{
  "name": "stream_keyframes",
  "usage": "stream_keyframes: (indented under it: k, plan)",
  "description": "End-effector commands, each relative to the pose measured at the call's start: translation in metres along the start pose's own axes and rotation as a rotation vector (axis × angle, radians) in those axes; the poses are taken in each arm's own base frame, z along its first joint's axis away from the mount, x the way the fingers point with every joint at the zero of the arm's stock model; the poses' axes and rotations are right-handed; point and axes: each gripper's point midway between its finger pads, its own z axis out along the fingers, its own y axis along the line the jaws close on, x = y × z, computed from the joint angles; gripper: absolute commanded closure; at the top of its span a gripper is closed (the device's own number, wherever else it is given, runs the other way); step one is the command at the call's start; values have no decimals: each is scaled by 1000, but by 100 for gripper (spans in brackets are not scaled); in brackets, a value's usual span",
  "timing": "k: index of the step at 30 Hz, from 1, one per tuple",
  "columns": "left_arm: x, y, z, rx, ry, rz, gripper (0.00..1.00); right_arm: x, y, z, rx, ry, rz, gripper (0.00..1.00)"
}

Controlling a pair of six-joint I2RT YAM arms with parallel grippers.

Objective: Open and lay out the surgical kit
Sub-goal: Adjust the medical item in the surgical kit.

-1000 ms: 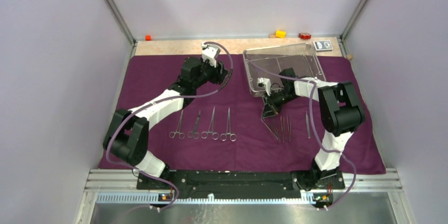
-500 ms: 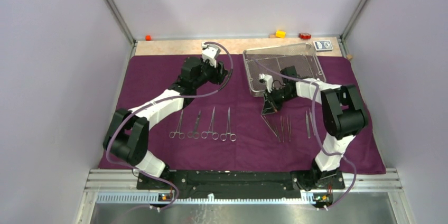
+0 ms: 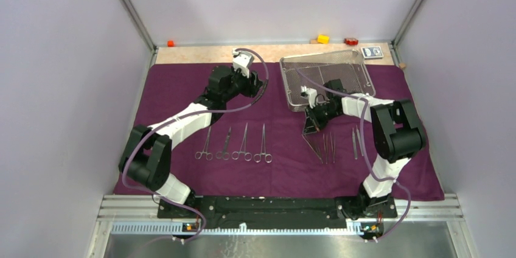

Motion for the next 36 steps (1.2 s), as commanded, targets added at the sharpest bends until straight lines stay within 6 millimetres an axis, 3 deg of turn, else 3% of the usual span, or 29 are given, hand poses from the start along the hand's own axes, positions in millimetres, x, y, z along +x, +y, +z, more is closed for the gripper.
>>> stream_keyframes:
  k: [1, 13, 30, 36]
  plan:
    - [-20, -3, 0, 16, -60, 3, 43, -13, -2, -8, 43, -54, 46, 100]
    - [-18, -4, 0, 19, -58, 4, 43, -23, 3, -17, 74, -103, 106, 100]
    - [-17, -4, 1, 20, -54, 4, 43, -20, 1, -12, 161, -77, 112, 100]
    - [-18, -4, 0, 19, -57, 6, 43, -25, 5, -14, 180, -81, 88, 92]
